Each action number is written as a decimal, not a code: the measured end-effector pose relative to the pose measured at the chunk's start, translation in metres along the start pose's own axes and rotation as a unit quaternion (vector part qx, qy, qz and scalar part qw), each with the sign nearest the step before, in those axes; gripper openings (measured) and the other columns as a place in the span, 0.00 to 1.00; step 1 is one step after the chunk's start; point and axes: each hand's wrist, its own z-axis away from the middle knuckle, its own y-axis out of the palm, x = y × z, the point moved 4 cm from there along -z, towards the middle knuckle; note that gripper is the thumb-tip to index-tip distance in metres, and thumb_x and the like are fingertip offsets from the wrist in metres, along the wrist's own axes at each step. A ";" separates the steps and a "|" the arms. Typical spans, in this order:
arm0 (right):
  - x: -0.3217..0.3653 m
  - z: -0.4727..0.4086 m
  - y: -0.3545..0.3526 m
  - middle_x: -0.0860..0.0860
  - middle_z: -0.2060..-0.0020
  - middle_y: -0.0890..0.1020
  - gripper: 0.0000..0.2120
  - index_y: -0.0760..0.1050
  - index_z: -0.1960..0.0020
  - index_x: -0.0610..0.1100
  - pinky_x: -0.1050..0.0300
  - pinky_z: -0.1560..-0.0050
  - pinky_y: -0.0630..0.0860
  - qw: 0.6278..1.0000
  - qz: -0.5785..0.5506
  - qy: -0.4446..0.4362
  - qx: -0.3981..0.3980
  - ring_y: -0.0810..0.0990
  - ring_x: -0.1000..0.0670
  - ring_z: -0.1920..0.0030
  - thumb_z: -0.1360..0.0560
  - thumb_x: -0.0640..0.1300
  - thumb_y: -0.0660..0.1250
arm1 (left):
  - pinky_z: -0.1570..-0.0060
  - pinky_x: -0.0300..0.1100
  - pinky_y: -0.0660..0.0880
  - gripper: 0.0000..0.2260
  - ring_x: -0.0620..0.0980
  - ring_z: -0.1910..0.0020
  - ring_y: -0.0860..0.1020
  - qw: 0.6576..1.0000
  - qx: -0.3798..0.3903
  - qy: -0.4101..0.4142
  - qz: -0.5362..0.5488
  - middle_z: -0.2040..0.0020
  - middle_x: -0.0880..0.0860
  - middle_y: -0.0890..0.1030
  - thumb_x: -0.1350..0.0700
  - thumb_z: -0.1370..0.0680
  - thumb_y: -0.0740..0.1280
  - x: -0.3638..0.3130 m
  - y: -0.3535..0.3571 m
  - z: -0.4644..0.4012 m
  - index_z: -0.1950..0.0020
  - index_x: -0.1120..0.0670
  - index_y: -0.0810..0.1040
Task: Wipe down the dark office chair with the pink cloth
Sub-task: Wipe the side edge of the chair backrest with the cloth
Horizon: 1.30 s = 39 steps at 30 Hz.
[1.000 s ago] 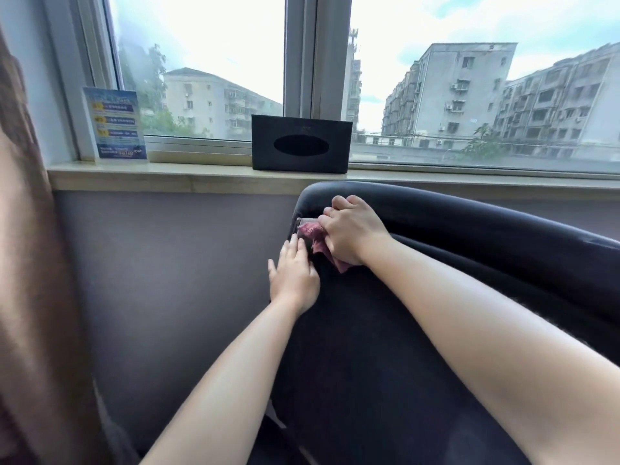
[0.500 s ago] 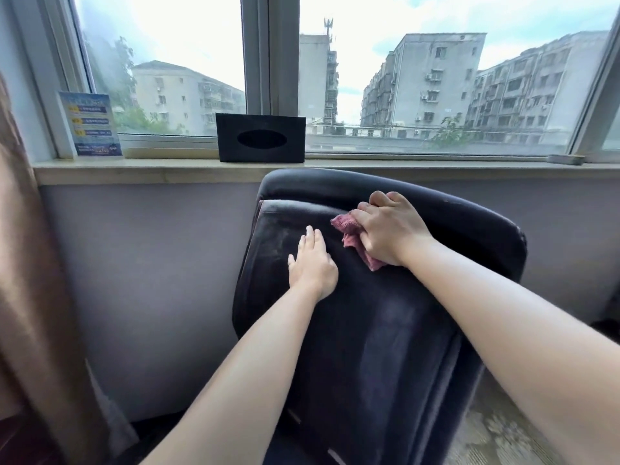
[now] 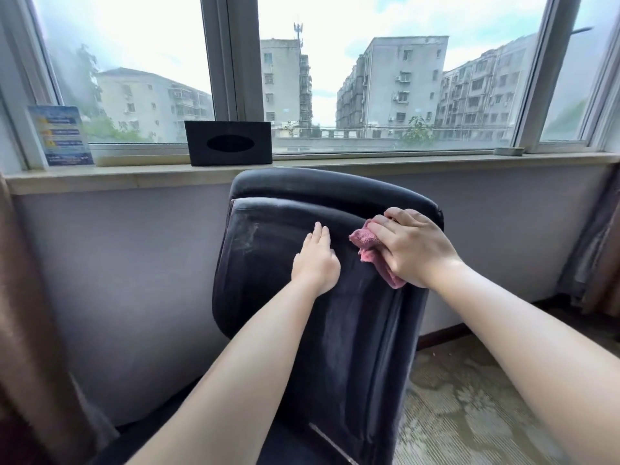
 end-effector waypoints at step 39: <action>0.170 -0.274 0.149 0.48 0.27 0.64 0.22 0.61 0.27 0.43 0.54 0.26 0.44 0.988 0.021 -0.128 0.083 0.50 0.48 0.24 0.18 0.46 0.46 | 0.29 0.37 0.51 0.24 0.43 0.24 0.51 0.985 -0.140 -0.096 0.032 0.22 0.45 0.51 0.60 0.19 0.51 0.241 -0.076 -0.121 0.22 0.53 0.54</action>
